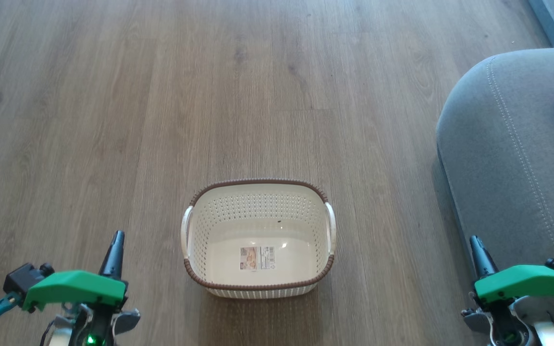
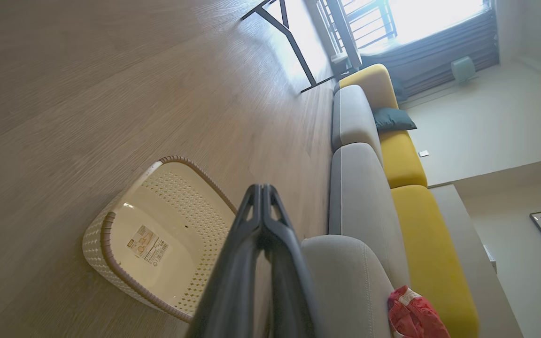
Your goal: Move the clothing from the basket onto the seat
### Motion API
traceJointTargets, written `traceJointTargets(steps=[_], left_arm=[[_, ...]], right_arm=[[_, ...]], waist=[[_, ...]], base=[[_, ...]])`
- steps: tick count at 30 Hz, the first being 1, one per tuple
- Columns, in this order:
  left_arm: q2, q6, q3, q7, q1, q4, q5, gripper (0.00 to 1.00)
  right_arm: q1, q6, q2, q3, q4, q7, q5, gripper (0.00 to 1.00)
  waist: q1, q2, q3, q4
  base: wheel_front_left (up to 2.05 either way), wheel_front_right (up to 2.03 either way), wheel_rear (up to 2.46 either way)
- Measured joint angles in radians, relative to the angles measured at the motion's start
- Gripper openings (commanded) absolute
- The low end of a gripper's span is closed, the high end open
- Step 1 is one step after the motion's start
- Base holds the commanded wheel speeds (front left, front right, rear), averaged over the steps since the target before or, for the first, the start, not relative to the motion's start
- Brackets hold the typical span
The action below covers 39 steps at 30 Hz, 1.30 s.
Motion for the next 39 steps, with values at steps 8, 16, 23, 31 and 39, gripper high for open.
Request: traceJointTargets(steps=[8,16,23,31,39], left_arm=[[-0.012,-0.006,0.023,0.02,0.0,-0.012,-0.065,0.0],[-0.022,-0.01,0.044,0.046,0.0,-0.034,-0.147,0.0],[-0.029,-0.017,0.059,0.065,0.0,-0.045,-0.212,0.0],[-0.043,-0.019,0.084,0.083,0.0,-0.063,-0.286,0.0],[-0.051,-0.027,0.097,0.109,0.0,-0.079,-0.359,0.0]], right_arm=[[0.0,0.0,0.002,-0.011,-0.005,0.022,0.081,0.0],[-0.001,0.0,0.007,-0.025,-0.014,0.047,0.184,0.0],[-0.015,0.0,0.008,-0.039,-0.019,0.067,0.264,0.0],[-0.015,0.0,0.01,-0.05,-0.025,0.088,0.356,0.0],[-0.015,0.0,0.016,-0.066,-0.032,0.111,0.45,0.0]], waist=[[0.0,0.0,-0.003,0.0],[0.0,0.0,-0.008,0.001],[0.0,0.0,-0.011,0.001],[0.0,0.0,-0.015,0.001],[0.0,0.0,-0.019,0.002]], base=[[0.0,0.0,0.0],[0.0,0.0,0.0],[0.0,0.0,0.0],[0.0,0.0,0.0],[0.0,0.0,0.0]])
